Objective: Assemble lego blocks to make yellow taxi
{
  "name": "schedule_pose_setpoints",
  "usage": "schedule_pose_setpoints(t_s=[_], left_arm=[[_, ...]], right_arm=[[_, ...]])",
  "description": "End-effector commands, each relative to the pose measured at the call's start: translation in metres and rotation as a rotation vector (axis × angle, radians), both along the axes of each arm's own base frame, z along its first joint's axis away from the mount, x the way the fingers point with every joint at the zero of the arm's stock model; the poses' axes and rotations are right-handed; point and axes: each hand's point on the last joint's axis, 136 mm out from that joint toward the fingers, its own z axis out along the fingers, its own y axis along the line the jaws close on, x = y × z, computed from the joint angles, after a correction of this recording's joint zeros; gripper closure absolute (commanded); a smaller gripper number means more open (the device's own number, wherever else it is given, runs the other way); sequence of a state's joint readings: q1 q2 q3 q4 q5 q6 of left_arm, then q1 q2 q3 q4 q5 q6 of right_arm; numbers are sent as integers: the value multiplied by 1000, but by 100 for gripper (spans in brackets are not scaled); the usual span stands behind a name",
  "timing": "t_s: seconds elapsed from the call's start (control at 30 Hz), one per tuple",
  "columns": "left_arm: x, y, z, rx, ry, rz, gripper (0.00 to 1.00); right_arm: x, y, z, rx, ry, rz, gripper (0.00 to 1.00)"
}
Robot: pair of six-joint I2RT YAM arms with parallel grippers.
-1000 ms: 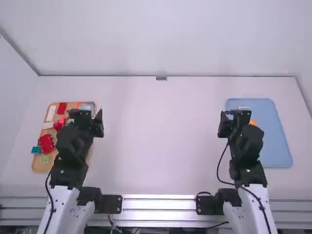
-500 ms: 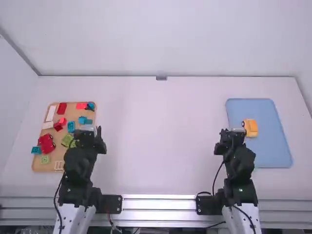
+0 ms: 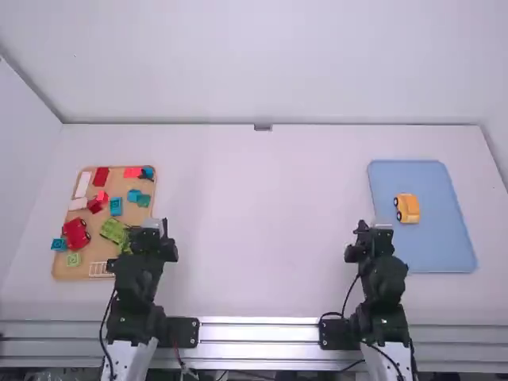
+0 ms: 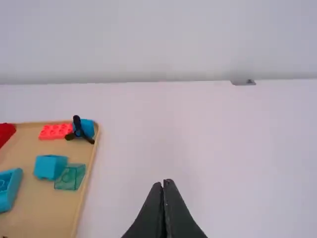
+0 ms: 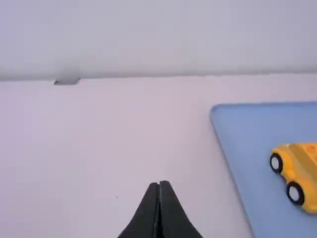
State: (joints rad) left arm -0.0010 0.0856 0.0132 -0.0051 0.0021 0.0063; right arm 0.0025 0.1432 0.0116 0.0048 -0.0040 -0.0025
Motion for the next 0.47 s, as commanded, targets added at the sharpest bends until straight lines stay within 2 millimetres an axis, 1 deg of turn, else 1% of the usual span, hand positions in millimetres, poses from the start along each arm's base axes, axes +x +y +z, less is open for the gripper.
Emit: schedule_pose_setpoints(t_s=[0.0, 0.2, 0.37, 0.43], left_arm=[[0, 1, 2, -6, -25, 4, 100], [-2, 1, 14, -6, -78, 4, 100], [-2, 1, 14, -6, -78, 4, 100], [-2, 1, 14, -6, -78, 4, 100]], right_arm=[[-1, -1, 1, 2, -18, -7, 100], [-2, -1, 16, 2, -83, -7, 100], [-3, -1, 26, 2, -127, -7, 100], [-3, -1, 26, 2, -127, -7, 100]])
